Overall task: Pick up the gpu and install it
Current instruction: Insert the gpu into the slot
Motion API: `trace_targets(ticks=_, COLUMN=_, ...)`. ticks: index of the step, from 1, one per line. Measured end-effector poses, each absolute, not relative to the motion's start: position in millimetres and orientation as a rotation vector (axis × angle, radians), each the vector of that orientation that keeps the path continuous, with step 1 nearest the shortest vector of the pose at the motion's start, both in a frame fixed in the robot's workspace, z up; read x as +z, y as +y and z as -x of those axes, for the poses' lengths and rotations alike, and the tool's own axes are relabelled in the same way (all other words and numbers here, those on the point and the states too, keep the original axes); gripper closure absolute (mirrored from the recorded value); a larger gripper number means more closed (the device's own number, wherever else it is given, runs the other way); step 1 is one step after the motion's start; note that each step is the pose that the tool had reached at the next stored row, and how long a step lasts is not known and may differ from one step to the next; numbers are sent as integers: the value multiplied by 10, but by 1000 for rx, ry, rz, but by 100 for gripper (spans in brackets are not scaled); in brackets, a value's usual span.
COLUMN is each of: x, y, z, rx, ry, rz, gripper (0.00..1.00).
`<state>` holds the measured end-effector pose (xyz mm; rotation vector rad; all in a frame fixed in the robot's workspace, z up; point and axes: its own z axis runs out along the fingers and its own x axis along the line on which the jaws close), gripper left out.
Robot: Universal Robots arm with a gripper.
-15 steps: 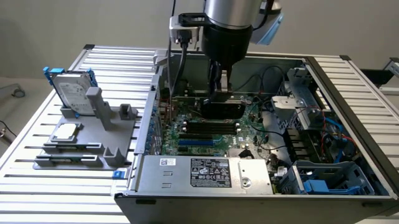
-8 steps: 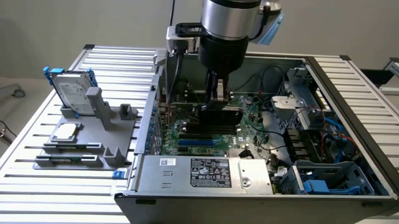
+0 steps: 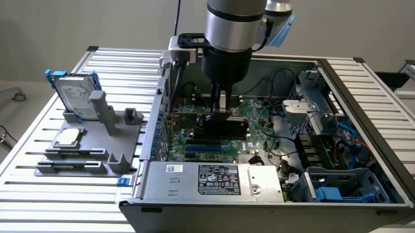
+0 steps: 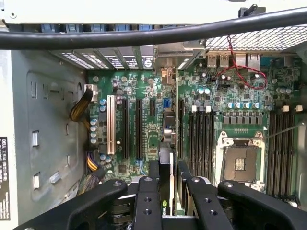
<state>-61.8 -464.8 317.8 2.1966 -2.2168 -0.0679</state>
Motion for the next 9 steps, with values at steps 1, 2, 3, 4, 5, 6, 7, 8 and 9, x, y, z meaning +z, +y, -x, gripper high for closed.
trace_targets(ticks=1, x=3160, y=-4649, z=626, rx=-68, ry=-2217, rz=-2196, gripper=74)
trace_targets(ticks=2, x=3145, y=-4651, z=626, rx=-68, ry=-2217, rz=-2196, gripper=74)
trace_targets(ticks=3, x=3141, y=-4653, z=627, rx=-68, ry=-2217, rz=-2196, gripper=74)
trace_targets(ticks=4, x=3140, y=-4654, z=627, rx=-67, ry=-2216, rz=-2195, gripper=74)
trace_targets(ticks=5, x=3139, y=-4655, z=627, rx=-67, ry=-2216, rz=-2195, gripper=74)
trace_targets(ticks=6, x=3125, y=-4655, z=628, rx=-67, ry=-2216, rz=-2195, gripper=74)
trace_targets(ticks=7, x=3107, y=-4655, z=632, rx=-67, ry=-2216, rz=-2195, gripper=74)
trace_targets(ticks=8, x=3090, y=-4655, z=637, rx=-67, ry=-2216, rz=-2195, gripper=74)
trace_targets(ticks=9, x=3072, y=-4656, z=644, rx=-67, ry=-2216, rz=-2195, gripper=74)
